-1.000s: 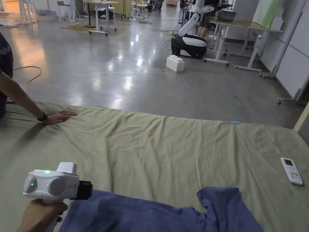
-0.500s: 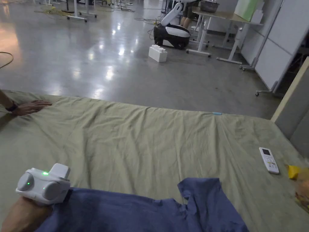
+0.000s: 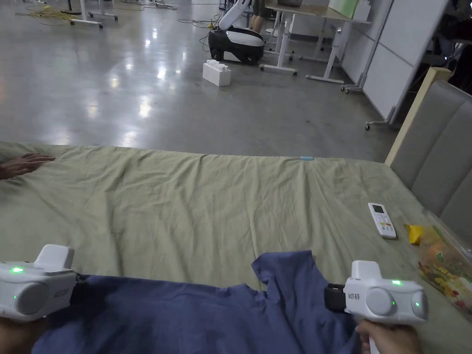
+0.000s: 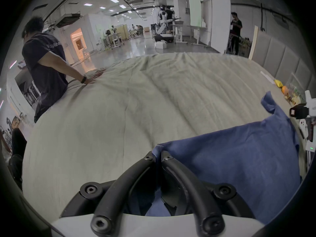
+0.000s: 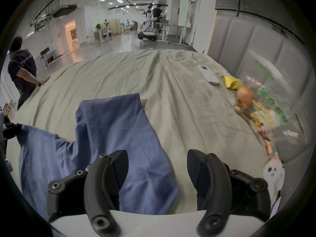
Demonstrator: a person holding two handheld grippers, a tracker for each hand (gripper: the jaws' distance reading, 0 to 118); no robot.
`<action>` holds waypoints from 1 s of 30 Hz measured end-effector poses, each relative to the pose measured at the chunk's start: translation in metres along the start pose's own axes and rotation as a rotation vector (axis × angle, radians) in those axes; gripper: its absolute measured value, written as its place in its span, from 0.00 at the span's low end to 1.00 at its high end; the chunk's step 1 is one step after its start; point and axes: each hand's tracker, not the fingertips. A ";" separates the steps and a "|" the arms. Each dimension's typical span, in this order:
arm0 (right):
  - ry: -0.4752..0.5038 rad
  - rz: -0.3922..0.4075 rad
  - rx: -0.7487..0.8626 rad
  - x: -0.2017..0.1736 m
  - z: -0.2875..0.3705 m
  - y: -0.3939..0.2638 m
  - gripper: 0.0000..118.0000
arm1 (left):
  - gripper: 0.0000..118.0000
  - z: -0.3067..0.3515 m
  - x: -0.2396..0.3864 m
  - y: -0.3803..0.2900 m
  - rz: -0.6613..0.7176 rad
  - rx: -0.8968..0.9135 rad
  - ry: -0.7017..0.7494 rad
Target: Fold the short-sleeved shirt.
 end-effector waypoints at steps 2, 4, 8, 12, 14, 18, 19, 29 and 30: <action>0.019 -0.001 -0.105 -0.001 -0.020 0.006 0.66 | 0.04 0.002 -0.003 0.001 -0.002 0.019 0.004; 0.052 -0.007 -0.209 -0.004 -0.031 0.003 0.63 | 0.04 0.006 -0.004 0.003 -0.009 0.022 0.005; -0.019 0.050 -0.179 -0.018 -0.051 -0.004 0.38 | 0.04 0.004 -0.005 0.004 -0.018 0.030 0.009; -0.068 0.125 -0.112 -0.033 -0.033 -0.007 0.03 | 0.04 0.008 -0.001 0.001 -0.049 0.037 0.019; -0.048 0.115 -0.105 -0.030 -0.032 -0.010 0.03 | 0.04 0.007 -0.001 0.002 -0.042 0.044 0.016; -0.050 0.070 0.001 -0.029 -0.005 -0.018 0.03 | 0.04 0.014 0.004 0.000 -0.037 0.061 0.015; -0.050 0.087 0.034 -0.029 0.001 -0.019 0.03 | 0.04 0.017 0.004 0.001 -0.036 0.070 0.012; -0.063 0.084 0.377 -0.022 0.159 -0.020 0.03 | 0.04 0.116 -0.005 0.001 0.029 0.219 0.012; -0.075 0.095 0.384 -0.021 0.174 -0.019 0.03 | 0.04 0.128 -0.008 0.002 0.036 0.234 0.007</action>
